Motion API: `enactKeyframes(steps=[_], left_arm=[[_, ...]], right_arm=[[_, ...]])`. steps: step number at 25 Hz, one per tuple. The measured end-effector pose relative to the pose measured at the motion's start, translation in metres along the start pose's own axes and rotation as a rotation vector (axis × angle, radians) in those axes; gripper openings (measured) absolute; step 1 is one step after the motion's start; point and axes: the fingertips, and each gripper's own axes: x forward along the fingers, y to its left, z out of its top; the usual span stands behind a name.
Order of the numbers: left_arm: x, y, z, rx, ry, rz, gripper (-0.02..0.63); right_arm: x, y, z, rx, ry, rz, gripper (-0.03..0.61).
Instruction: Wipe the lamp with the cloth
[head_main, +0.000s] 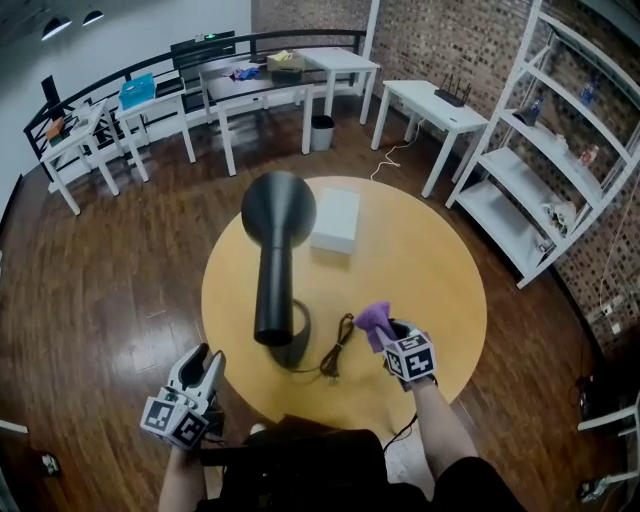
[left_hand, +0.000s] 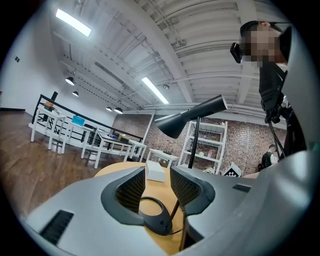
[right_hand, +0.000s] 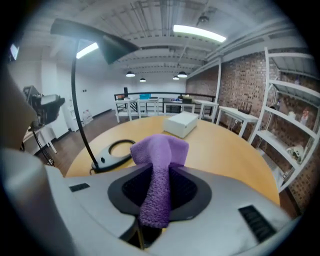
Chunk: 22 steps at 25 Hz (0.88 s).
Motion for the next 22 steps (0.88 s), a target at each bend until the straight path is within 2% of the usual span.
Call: enactKeyframes(steps=[5, 11, 14, 17, 19, 22], left_arm=[[0.01, -0.004, 0.012, 0.026, -0.032, -0.04, 0.144], [0.025, -0.017, 0.018, 0.042, -0.02, -0.142, 0.144], [0.03, -0.028, 0.015, 0.027, -0.009, -0.188, 0.144], [0.042, -0.039, 0.017, 0.06, -0.006, -0.229, 0.144], [0.054, -0.053, 0.016, 0.078, 0.016, -0.285, 0.145], [0.068, -0.08, 0.013, 0.062, 0.07, -0.382, 0.155]], right_arm=[[-0.049, 0.031, 0.097, -0.074, -0.27, 0.08, 0.092], [-0.128, 0.082, 0.208, -0.153, -0.572, 0.26, 0.092], [-0.161, 0.11, 0.25, -0.259, -0.659, 0.339, 0.092], [-0.195, 0.143, 0.285, -0.367, -0.732, 0.438, 0.092], [-0.217, 0.164, 0.302, -0.392, -0.755, 0.563, 0.092], [-0.245, 0.194, 0.311, -0.416, -0.756, 0.77, 0.092]])
